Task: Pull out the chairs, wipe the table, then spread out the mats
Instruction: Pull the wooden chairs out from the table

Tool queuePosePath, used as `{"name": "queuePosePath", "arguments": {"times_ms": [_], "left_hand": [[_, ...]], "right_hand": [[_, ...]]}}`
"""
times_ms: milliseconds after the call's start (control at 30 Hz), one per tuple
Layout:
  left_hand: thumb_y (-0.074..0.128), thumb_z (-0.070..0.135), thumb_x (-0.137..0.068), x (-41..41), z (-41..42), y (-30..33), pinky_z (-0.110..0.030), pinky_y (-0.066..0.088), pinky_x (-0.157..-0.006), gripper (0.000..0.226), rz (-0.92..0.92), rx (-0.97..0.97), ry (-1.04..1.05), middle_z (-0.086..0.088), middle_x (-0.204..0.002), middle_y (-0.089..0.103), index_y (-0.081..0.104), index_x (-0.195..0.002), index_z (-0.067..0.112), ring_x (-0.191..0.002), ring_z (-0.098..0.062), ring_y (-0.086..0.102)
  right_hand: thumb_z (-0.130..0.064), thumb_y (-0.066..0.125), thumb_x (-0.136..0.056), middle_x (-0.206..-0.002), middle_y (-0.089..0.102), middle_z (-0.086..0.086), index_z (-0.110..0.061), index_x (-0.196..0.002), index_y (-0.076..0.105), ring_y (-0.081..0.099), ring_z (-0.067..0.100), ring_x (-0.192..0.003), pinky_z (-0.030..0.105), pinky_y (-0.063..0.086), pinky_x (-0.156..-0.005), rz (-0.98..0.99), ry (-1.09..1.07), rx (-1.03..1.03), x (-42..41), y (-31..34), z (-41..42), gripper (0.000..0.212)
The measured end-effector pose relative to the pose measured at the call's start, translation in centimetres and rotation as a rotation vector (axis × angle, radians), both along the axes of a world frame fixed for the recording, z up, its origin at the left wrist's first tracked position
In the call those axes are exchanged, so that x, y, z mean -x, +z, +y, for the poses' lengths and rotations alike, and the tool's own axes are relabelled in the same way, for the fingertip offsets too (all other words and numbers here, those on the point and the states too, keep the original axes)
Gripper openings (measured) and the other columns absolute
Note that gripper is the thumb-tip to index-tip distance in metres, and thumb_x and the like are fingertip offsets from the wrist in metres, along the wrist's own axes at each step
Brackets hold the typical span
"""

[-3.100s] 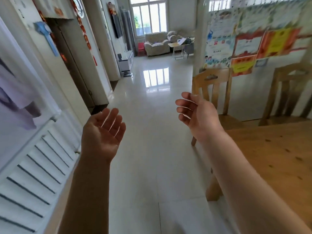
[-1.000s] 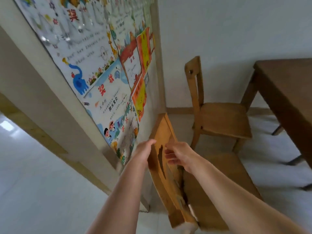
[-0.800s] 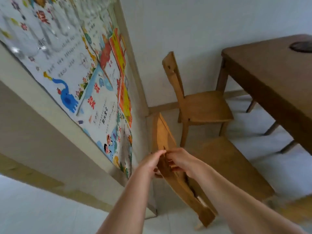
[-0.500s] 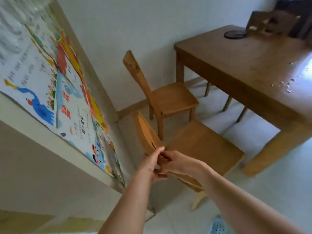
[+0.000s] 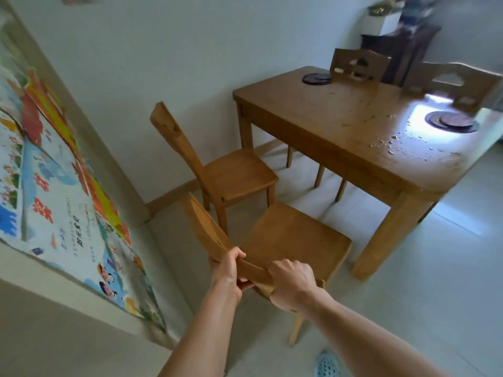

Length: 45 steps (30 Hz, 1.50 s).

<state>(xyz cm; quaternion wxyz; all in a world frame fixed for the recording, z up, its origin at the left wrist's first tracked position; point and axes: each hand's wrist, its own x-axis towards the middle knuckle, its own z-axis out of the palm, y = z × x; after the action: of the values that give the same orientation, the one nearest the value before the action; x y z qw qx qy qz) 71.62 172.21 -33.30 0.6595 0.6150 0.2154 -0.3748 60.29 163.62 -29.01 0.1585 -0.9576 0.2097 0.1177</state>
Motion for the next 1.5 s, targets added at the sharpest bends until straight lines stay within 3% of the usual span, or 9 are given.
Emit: {"name": "queuePosePath", "arguments": {"times_ms": [100,233,367,667,833,1133,1300,1500], "left_hand": [[0.065,0.024,-0.070,-0.1,-3.1,0.0,-0.047,0.059,-0.060,0.062,-0.017,0.007,-0.013,-0.021,-0.108,0.066,0.049,-0.130,0.020,-0.093,-0.039,0.064],[0.064,0.021,-0.073,-0.7,-8.0,0.1,-0.052,0.058,-0.075,0.055,-0.040,0.016,-0.039,-0.020,-0.109,0.065,0.051,-0.126,0.016,-0.094,-0.038,0.063],[0.063,0.018,-0.076,-1.8,-12.9,0.2,-0.053,0.057,-0.076,0.050,-0.037,0.010,-0.052,-0.022,-0.113,0.064,0.051,-0.124,0.013,-0.101,-0.040,0.063],[0.065,0.020,-0.073,-3.8,-22.8,0.6,-0.053,0.057,-0.079,0.060,-0.023,0.026,-0.063,-0.018,-0.110,0.064,0.048,-0.131,0.020,-0.095,-0.037,0.062],[0.066,0.024,-0.069,-4.8,-28.0,0.8,-0.048,0.059,-0.070,0.068,-0.001,0.029,-0.093,-0.018,-0.112,0.063,0.046,-0.135,0.022,-0.095,-0.037,0.062],[0.067,0.025,-0.071,-7.1,-35.2,0.6,-0.052,0.058,-0.078,0.061,-0.002,0.020,-0.142,-0.018,-0.114,0.060,0.047,-0.129,0.021,-0.098,-0.038,0.061],[0.063,0.022,-0.082,-8.7,-39.1,0.3,-0.053,0.053,-0.089,0.042,0.022,0.000,-0.228,-0.018,-0.114,0.057,0.049,-0.120,0.010,-0.102,-0.036,0.057],[0.066,0.023,-0.080,-10.0,-43.2,0.8,-0.053,0.054,-0.087,0.056,0.055,0.019,-0.316,-0.018,-0.119,0.056,0.044,-0.131,0.016,-0.102,-0.036,0.057]], "right_hand": [[-0.018,0.056,-0.087,-0.086,0.059,-0.004,-0.024,-0.098,0.060,0.060,0.019,-0.079,0.030,0.048,-0.066,-0.013,-0.008,0.028,-0.1,0.1,-3.0,0.014],[-0.018,0.057,-0.086,-0.090,0.062,-0.003,-0.024,-0.103,0.061,0.060,0.019,-0.081,0.031,0.050,-0.069,-0.023,-0.027,0.047,-0.7,0.1,-7.6,0.018],[-0.017,0.060,-0.085,-0.088,0.062,-0.004,-0.026,-0.105,0.062,0.060,0.016,-0.077,0.031,0.053,-0.069,-0.037,-0.062,0.042,-1.7,-0.2,-12.4,0.022],[-0.015,0.059,-0.086,-0.086,0.062,-0.005,-0.025,-0.105,0.062,0.059,0.015,-0.076,0.030,0.053,-0.068,-0.034,-0.065,0.056,-3.5,0.0,-22.3,0.022],[-0.020,0.060,-0.088,-0.090,0.064,-0.004,-0.025,-0.107,0.063,0.062,0.016,-0.079,0.032,0.056,-0.072,-0.021,-0.064,0.053,-4.7,0.1,-27.5,0.020],[-0.021,0.061,-0.089,-0.093,0.064,-0.003,-0.024,-0.111,0.061,0.062,0.016,-0.081,0.030,0.054,-0.072,-0.012,-0.132,0.047,-6.5,0.1,-33.7,0.023],[-0.031,0.058,-0.091,-0.097,0.065,-0.003,-0.025,-0.113,0.061,0.062,0.017,-0.082,0.029,0.051,-0.071,-0.002,-0.191,0.045,-7.6,0.7,-36.7,0.023],[-0.032,0.061,-0.089,-0.098,0.068,-0.004,-0.027,-0.114,0.062,0.063,0.017,-0.082,0.027,0.048,-0.068,0.011,-0.281,0.059,-8.3,0.7,-39.8,0.025]]}}
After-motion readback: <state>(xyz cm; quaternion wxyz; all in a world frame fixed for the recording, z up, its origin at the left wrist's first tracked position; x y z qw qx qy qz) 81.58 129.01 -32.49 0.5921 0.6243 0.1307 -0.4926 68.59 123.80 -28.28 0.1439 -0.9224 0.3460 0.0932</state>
